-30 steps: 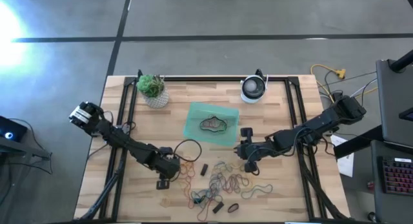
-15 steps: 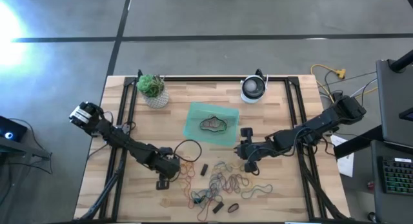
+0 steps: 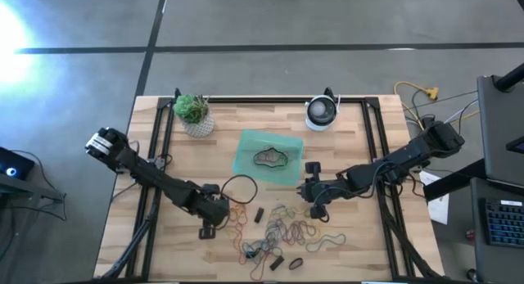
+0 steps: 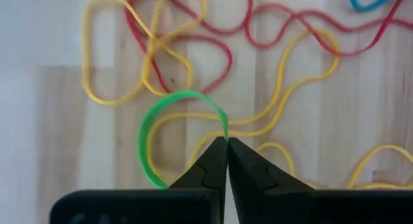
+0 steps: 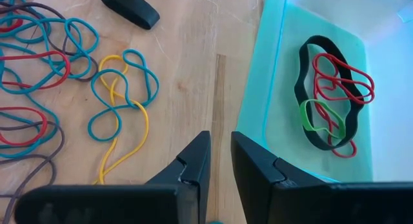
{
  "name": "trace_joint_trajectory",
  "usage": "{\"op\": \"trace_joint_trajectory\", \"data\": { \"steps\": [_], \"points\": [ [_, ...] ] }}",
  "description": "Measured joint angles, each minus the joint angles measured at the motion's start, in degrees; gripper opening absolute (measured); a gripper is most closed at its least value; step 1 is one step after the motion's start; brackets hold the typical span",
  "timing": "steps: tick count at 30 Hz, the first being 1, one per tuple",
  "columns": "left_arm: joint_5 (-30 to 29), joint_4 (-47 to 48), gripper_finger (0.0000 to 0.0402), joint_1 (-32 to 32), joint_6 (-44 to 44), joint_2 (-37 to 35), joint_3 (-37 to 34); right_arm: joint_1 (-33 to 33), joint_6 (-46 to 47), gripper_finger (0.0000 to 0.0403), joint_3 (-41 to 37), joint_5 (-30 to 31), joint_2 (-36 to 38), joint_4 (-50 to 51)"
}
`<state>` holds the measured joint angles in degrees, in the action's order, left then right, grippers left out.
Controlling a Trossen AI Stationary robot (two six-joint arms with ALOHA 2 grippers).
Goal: Pick and place rubber bands into bin
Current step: Put the green rubber band into the green bin
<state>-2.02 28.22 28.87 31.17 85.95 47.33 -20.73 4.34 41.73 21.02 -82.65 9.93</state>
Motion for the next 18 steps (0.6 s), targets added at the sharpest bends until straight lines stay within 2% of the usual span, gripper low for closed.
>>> {"op": "trace_joint_trajectory", "data": {
  "steps": [6, 18],
  "points": [
    [-6.21, -0.21, 0.0, -0.34, -3.95, -2.74, 1.61, 0.02, -0.01, 0.0057, -0.07, 0.0, 0.0, 0.01],
    [-26.53, -0.17, 0.0, -4.39, -18.44, -5.25, 6.92, 0.0, 0.0, 0.0057, -0.11, 0.0, 0.0, -0.02]
  ]
}}
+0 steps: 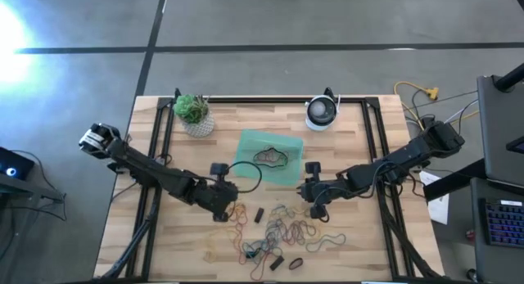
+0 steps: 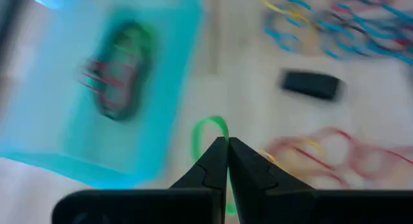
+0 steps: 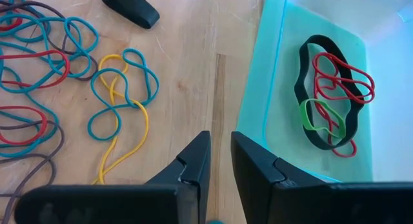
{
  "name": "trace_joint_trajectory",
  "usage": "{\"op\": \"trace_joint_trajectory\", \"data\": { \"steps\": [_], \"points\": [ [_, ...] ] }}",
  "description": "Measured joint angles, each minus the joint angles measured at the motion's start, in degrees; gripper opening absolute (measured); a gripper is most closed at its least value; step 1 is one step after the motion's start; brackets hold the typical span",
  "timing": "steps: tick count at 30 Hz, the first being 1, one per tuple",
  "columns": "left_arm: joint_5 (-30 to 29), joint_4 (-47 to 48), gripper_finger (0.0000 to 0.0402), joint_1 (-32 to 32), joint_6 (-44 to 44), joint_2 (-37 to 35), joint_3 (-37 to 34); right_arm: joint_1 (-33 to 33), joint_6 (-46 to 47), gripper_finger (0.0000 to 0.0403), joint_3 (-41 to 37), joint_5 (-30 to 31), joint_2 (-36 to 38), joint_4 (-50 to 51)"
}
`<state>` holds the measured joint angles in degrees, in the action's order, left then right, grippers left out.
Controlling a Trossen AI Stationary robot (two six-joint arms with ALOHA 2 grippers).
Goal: Pick and place rubber bands into bin
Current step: Put the green rubber band into the green bin
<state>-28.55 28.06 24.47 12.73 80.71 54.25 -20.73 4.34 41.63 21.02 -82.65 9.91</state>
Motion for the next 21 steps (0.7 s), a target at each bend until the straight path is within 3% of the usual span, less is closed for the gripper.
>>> {"op": "trace_joint_trajectory", "data": {
  "steps": [4, 8, 11, 17, 21],
  "points": [
    [-7.29, -3.14, 0.0, -2.69, -9.02, 0.04, 1.86, 0.02, -0.02, 0.0057, -0.04, 0.0, 0.0, 0.0],
    [-7.86, -10.11, 0.0, -8.19, -17.88, 0.04, 1.72, 0.02, -0.02, 0.0057, -0.04, 0.0, 0.0, 0.02],
    [-4.17, -13.03, 0.0, -13.87, -20.75, 0.49, 1.7, 0.02, 0.02, 0.0057, -0.04, 0.0, 0.0, 0.02],
    [10.18, -14.88, 0.0, -25.52, -19.79, 2.84, 1.51, 0.0, 0.37, 0.0057, -0.06, 0.0, 0.0, 0.15],
    [13.58, -15.8, 0.0, -30.18, -16.2, 5.03, 1.43, 0.0, 2.83, 0.0057, -0.07, -0.25, 0.0, 0.99]
  ]
}}
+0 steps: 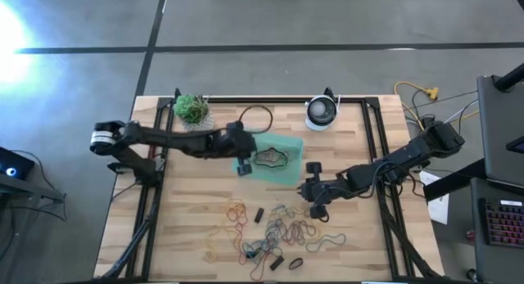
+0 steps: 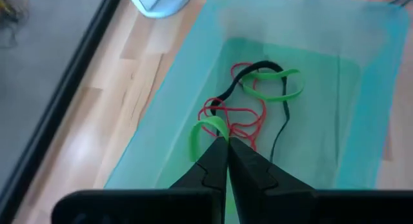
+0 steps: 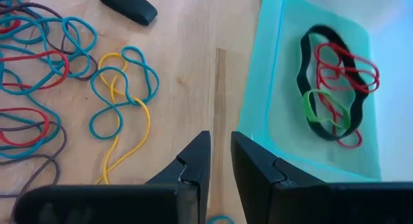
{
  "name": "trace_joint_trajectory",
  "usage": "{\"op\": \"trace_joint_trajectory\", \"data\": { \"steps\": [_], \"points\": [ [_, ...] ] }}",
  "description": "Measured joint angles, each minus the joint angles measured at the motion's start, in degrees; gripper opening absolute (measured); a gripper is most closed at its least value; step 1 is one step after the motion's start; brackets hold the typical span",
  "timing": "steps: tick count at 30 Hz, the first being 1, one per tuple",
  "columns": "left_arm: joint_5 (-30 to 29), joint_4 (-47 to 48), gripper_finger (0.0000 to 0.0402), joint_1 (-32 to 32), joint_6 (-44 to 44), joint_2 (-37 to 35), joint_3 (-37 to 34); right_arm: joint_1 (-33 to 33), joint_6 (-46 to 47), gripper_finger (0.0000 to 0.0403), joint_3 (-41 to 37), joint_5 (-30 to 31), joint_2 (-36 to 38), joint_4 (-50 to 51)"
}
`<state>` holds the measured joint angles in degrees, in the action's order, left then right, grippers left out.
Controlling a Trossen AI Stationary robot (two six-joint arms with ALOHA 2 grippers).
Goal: Pick and place rubber bands into bin
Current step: Put the green rubber band into the green bin, then put the blue rubber band into the green bin
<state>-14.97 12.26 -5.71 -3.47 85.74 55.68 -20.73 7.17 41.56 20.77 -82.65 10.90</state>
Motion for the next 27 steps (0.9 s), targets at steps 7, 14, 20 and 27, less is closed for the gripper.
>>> {"op": "trace_joint_trajectory", "data": {
  "steps": [7, 14, 20, 27],
  "points": [
    [3.16, -2.51, 0.0, -1.36, -3.1, 2.8, -0.04, -0.11, 6.24, 0.0057, -0.02, -2.77, 0.0, 9.83],
    [4.3, -4.98, 0.0, -1.43, -5.43, 3.95, -0.04, -0.12, 10.75, 0.0057, -0.02, -6.54, 0.0, 14.22],
    [5.73, -4.99, 0.0023, -1.46, -6.58, 3.93, -0.03, -0.13, 10.85, 0.0057, -0.02, -9.38, 0.0, 14.13],
    [5.12, -6.22, 0.0104, -1.73, -7.67, 3.9, -0.04, -0.13, 10.87, 0.0057, -0.02, -9.48, 0.0, 13.87]
  ]
}}
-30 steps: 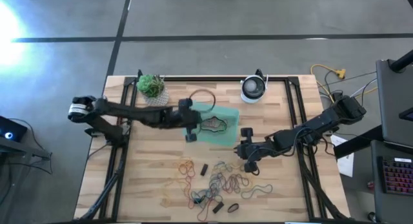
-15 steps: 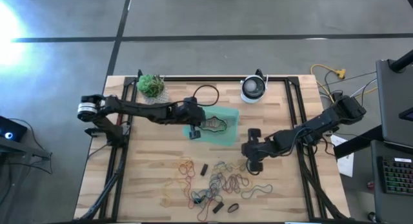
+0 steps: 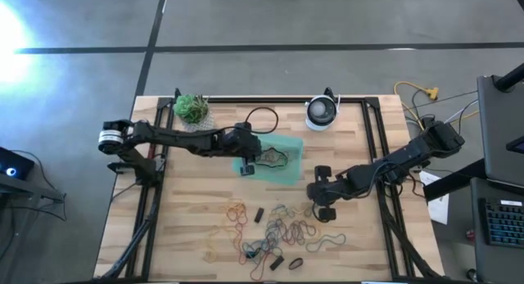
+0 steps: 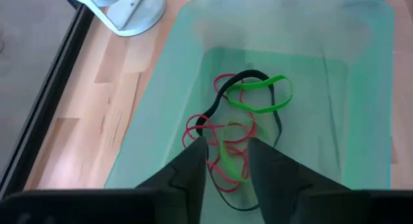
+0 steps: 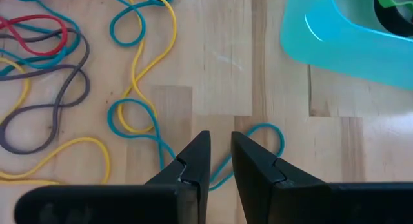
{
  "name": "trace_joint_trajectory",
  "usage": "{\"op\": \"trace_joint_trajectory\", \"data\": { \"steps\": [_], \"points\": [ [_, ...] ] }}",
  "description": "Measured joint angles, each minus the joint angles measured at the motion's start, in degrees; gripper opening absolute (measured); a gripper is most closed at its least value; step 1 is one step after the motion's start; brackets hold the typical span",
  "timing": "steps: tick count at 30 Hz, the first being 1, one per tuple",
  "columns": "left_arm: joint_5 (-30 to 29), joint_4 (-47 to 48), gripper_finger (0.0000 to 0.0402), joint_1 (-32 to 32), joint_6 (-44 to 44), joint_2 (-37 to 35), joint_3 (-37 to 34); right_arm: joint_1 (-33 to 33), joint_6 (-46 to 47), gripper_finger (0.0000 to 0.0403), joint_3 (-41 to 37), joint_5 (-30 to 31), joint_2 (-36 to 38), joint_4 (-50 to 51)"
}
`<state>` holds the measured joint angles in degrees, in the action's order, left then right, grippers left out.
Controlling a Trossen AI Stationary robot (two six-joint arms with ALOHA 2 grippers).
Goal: Pick and place rubber bands into bin
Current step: Put the blue rubber band into the green bin
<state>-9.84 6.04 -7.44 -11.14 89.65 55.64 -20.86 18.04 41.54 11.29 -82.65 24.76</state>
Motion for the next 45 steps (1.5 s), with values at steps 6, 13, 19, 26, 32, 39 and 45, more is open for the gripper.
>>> {"op": "trace_joint_trajectory", "data": {
  "steps": [6, 13, 19, 26, 32, 39, 45],
  "points": [
    [-1.12, 0.05, 0.0132, 0.36, 1.87, -0.82, 0.0, 0.01, -2.14, 0.0057, -2.2, 0.35, 0.04, 0.06],
    [-0.95, 0.58, 0.0132, 3.68, 3.76, -4.24, -0.02, 0.5, -1.59, 0.0057, -8.74, 1.2, -0.7, -8.48],
    [-0.85, 0.99, 0.0132, 6.44, 4.68, -8.77, -1.25, 0.53, 2.77, 0.0069, -9.67, 0.08, -0.15, -7.46],
    [-0.88, 1.01, 0.0132, 8.49, 4.81, -12.3, -3.05, 0.66, 8.0, 0.0124, -7.24, -4.01, -0.07, -0.96],
    [-1.08, 0.97, 0.0132, 8.7, 4.98, -12.87, -4.99, 0.6, 8.6, 0.0162, -7.02, -5.89, -0.12, -2.55],
    [-1.09, 1.08, 0.0132, 8.79, 7.86, -12.87, -6.71, 0.63, 9.45, 0.018, -6.68, -6.11, -5.01, -5.99],
    [-1.05, 0.96, 0.0132, 9.55, 8.33, -12.87, -6.71, 0.63, 12.59, 0.0187, -5.81, -6.42, -5.76, -3.81]
  ]
}}
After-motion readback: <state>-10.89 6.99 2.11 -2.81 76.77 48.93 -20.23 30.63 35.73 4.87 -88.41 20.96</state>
